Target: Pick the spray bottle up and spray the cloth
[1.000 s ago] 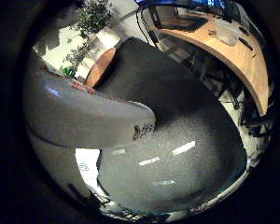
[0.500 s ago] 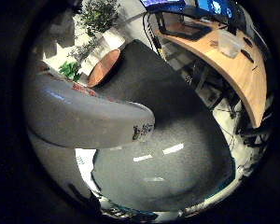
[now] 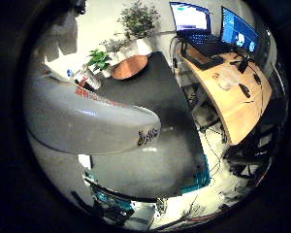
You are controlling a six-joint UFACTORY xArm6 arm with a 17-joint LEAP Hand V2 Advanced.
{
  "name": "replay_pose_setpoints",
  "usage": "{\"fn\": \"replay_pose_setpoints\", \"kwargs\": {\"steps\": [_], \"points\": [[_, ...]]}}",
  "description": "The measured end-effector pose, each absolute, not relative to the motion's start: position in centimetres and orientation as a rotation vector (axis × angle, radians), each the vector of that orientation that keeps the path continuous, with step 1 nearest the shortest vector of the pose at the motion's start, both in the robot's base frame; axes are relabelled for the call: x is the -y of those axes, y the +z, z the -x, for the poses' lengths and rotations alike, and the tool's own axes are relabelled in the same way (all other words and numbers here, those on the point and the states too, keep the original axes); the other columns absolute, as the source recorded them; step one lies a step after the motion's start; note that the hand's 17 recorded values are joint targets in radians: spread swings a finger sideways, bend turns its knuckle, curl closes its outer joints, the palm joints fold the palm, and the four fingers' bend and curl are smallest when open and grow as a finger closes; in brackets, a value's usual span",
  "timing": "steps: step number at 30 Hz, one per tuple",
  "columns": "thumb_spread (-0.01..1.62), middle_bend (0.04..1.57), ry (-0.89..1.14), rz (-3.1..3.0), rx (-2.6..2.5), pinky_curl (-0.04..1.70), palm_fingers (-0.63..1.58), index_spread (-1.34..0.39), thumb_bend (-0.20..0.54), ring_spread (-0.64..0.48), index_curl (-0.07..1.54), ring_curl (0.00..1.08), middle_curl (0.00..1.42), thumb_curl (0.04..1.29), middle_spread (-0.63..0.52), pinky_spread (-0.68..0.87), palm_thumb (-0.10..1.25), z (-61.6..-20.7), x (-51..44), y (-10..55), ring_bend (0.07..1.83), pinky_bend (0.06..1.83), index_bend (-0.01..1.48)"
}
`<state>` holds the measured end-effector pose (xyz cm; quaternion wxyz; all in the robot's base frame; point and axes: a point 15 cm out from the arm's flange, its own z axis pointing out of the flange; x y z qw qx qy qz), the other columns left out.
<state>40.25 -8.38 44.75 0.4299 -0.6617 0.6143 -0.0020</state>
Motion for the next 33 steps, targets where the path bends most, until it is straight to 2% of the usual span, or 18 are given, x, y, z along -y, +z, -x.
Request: {"fn": "replay_pose_setpoints", "kwargs": {"steps": [8,14,19,23,27,33], "points": [[1.1,1.33,0.023,1.824,-1.487,0.55,1.25,-0.26,-0.007,-0.21,0.67,0.56,0.65,0.94,-0.19,-0.36,0.95,-38.4,0.2,46.9,1.43,1.27,1.15],[1.09,1.34,-0.185,1.973,-1.505,0.56,1.25,-0.26,-0.008,-0.21,0.66,0.56,0.65,0.96,-0.19,-0.35,0.94,-40.5,-2.6,46.9,1.43,1.26,1.16],[1.08,1.34,-0.388,2.079,-1.567,0.57,1.24,-0.26,-0.008,-0.21,0.66,0.56,0.65,0.97,-0.19,-0.35,0.95,-43.9,-3.0,45.0,1.43,1.26,1.16],[1.07,1.34,-0.465,2.174,-1.588,0.57,1.24,-0.26,-0.009,-0.21,0.66,0.56,0.65,0.98,-0.19,-0.36,0.94,-46.1,-4.8,42.0,1.43,1.25,1.16],[1.06,1.34,-0.387,2.271,-1.583,0.57,1.24,-0.26,-0.008,-0.21,0.66,0.56,0.65,0.99,-0.19,-0.36,0.94,-46.0,-7.8,35.8,1.43,1.25,1.16],[1.05,1.34,-0.328,2.373,-1.556,0.58,1.24,-0.26,-0.008,-0.21,0.66,0.56,0.65,1.0,-0.19,-0.36,0.93,-45.8,-11.3,30.2,1.43,1.25,1.16]]}}
